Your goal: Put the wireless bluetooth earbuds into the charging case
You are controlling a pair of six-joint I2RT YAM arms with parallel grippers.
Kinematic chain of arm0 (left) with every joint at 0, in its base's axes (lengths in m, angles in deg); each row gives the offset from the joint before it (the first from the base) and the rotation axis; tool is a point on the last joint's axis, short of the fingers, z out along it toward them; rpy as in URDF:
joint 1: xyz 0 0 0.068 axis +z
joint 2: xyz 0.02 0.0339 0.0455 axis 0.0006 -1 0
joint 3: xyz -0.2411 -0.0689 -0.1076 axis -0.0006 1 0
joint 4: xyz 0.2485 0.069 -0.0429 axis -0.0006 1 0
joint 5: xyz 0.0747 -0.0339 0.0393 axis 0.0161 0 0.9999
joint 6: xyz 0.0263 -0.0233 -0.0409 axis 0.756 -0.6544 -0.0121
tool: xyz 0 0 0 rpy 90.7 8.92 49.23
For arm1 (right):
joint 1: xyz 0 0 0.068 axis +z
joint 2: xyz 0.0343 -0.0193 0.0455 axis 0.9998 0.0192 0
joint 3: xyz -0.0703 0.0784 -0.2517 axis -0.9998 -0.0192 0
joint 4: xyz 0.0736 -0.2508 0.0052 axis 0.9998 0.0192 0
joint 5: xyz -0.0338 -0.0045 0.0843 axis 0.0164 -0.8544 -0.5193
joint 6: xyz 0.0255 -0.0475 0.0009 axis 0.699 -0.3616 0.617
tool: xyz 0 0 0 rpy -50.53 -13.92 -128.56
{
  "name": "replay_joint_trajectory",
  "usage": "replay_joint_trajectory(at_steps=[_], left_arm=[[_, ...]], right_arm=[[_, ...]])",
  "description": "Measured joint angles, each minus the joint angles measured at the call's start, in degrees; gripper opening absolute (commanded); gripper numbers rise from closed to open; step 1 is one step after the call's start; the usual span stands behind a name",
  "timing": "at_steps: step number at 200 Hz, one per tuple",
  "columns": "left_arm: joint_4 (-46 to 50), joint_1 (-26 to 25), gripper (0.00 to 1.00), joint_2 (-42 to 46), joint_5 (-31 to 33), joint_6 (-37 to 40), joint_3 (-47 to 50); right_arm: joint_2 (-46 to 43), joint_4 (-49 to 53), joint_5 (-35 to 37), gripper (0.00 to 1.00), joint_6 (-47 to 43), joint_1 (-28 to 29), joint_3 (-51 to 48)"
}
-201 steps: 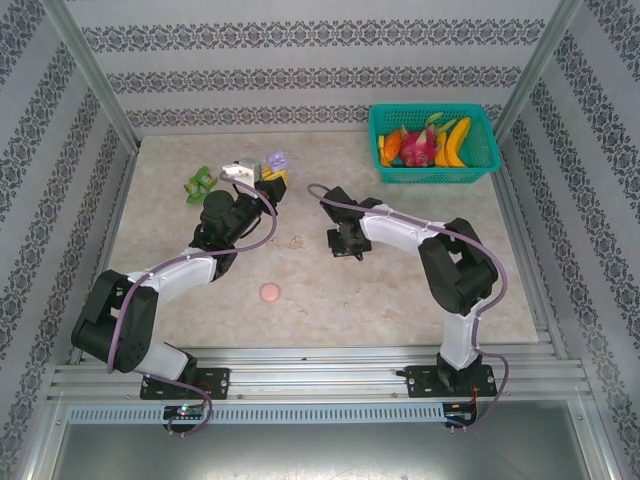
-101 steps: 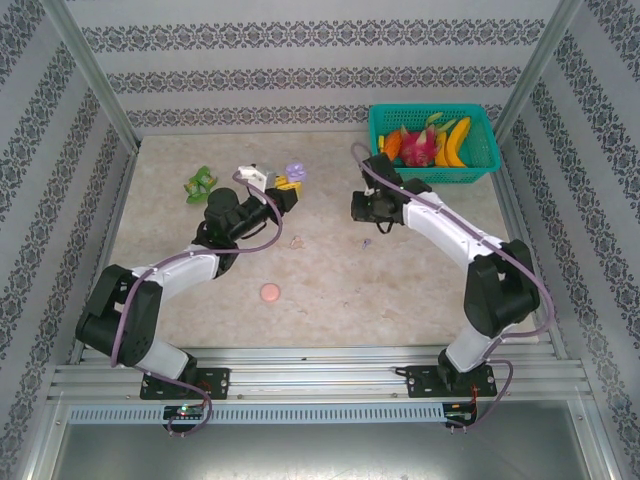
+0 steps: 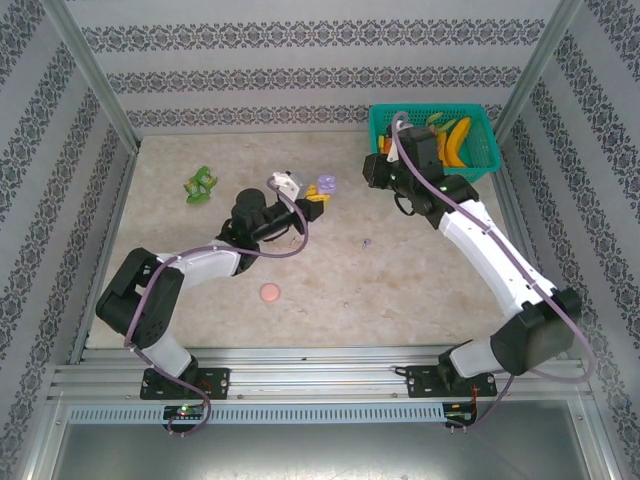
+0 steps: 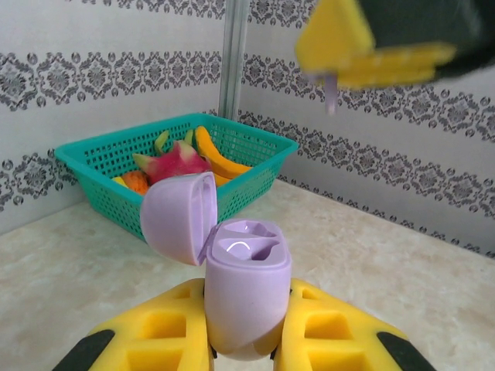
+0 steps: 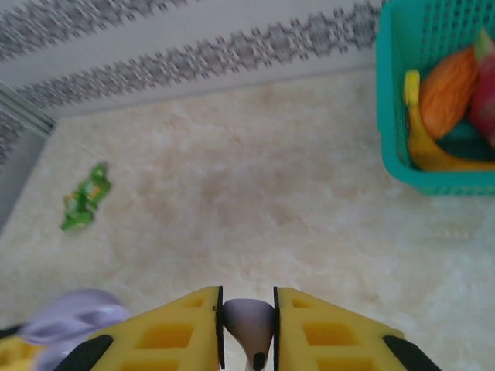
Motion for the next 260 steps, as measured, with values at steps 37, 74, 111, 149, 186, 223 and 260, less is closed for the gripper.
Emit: replay_joint_trajectory(at_steps=[37,74,111,149,186,223,260], left_arm=[[-4.7,-3.65,0.0,-3.72,8.24,4.57,-2.25],[-9.33,-5.68,0.0,-7.8,13.6,6.84,-5.9],[-10.88,-6.51,0.0,-11.13,14.38,7.78,-10.05],[-11.17,-6.56,0.0,-11.93,13.86,8.09,-11.91],[-11.23,-6.56,0.0,-11.93,13.0,8.09,-12.2],[-11.23,-6.56,0.0,-11.93,12.68,8.09,-12.17],[-11.23,-6.56,0.0,-11.89,11.96,8.09,-12.17]], right_arm=[[-6.03,-5.27,-0.7,0.23,0.09,0.0,-2.8],[-9.01,-8.79,-1.16,0.23,0.31,0.04,-4.92],[-8.94,-10.19,-2.08,0.23,1.16,0.44,-4.98],[-7.15,-10.8,-2.82,0.23,1.42,1.29,-4.98],[-4.31,-10.84,-3.67,0.23,1.62,2.08,-4.98],[-2.1,-10.93,-3.89,0.23,2.43,3.06,-4.98],[-1.62,-11.72,-4.09,0.23,2.69,3.54,-5.03]])
